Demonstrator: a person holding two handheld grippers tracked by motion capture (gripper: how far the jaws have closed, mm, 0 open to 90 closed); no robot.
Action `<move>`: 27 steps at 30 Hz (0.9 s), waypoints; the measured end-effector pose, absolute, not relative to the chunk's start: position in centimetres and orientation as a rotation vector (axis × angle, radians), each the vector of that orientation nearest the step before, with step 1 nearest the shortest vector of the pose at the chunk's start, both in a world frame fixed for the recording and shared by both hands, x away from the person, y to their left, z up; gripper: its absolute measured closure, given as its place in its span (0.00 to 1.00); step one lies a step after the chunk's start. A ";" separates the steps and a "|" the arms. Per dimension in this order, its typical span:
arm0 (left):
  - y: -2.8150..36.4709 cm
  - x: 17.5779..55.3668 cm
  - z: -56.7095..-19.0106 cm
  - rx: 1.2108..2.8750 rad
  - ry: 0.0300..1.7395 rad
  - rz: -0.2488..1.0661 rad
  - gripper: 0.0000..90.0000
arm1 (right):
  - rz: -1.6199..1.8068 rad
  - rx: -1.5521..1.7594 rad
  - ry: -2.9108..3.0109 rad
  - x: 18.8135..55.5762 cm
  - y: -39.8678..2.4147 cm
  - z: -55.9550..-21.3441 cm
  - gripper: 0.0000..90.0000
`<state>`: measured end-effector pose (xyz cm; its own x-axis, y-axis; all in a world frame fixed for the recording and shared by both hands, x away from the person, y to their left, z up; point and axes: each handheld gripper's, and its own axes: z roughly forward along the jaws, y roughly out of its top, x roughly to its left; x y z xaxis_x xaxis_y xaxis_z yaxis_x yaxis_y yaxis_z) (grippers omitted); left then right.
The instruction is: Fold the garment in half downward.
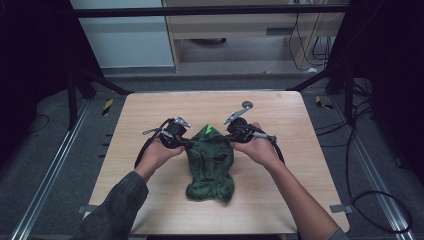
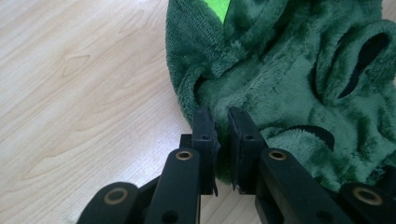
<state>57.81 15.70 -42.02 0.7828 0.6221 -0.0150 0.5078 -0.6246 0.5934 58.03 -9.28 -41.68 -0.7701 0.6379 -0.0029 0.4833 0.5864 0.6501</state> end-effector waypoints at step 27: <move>16.0 57.1 -40.5 2.319 0.823 0.400 0.91 | 1.003 0.864 2.504 57.8 -9.4 -40.1 0.96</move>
<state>57.09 15.97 -40.49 0.7577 0.6489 0.0688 0.4552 -0.6011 0.6568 57.77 -9.43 -40.07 -0.7710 0.6342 -0.0577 0.4190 0.5735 0.7039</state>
